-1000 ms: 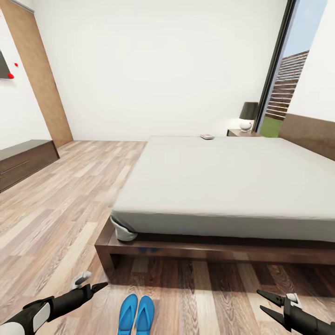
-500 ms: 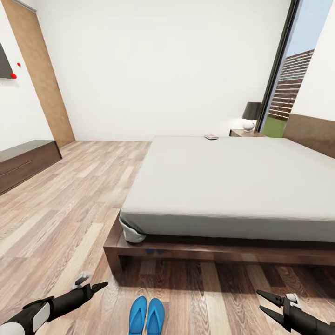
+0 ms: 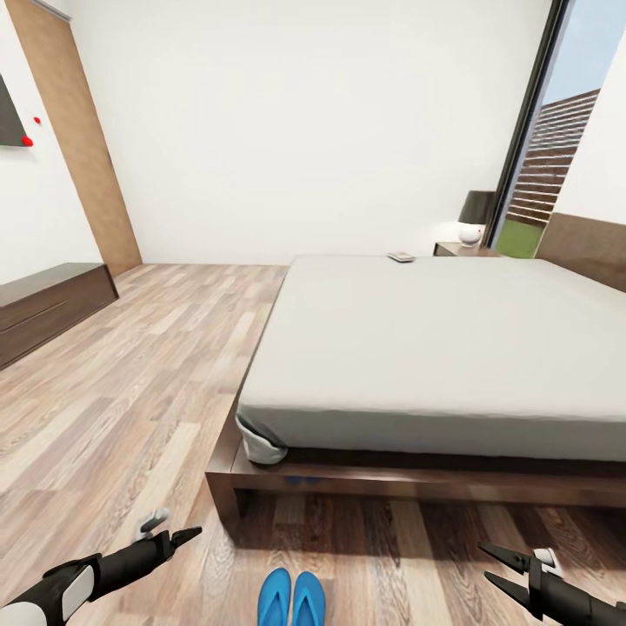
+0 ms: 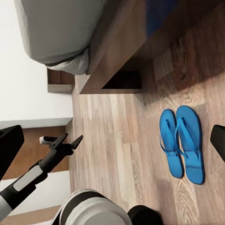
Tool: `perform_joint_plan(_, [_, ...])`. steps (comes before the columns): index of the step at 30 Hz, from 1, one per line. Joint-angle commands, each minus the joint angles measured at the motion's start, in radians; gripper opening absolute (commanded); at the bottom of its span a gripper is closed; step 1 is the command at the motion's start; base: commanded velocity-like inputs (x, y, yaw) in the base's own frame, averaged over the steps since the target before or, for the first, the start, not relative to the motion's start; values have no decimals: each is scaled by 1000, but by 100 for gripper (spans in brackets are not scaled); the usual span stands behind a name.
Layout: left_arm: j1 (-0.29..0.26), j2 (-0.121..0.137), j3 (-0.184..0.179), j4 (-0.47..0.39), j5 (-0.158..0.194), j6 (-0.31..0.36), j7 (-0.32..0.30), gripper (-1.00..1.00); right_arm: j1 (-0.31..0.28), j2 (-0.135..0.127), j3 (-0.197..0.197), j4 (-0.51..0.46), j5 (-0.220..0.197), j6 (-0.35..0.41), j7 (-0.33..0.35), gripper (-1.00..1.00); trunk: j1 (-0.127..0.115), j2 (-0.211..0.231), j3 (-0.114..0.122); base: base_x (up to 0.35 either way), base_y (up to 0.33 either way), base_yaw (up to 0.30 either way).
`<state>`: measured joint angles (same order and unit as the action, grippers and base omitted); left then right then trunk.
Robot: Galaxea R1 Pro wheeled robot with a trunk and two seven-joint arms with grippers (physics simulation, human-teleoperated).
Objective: In the bedroom, move the book from the bed onto either nightstand, and place the two sandals side by side next to the bed.
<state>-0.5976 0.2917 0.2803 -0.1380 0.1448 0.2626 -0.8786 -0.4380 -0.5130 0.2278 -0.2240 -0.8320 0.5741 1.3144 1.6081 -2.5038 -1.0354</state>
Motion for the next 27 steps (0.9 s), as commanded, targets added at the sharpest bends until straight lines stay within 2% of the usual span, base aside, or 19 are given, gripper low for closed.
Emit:
perform_joint_plan(1, [0, 0, -3, 0, 10, 10, -2, 100, -1, -1, 8, 0, -11, 9, 2, 100, 0, 0, -1, 104, 140, 0])
perform_joint_plan(27, [1, 0, -3, 0, 11, 12, -2, 100, -1, -1, 9, 0, -12, 9, 2, 100, 0, 0, -1, 98, 148, 0])
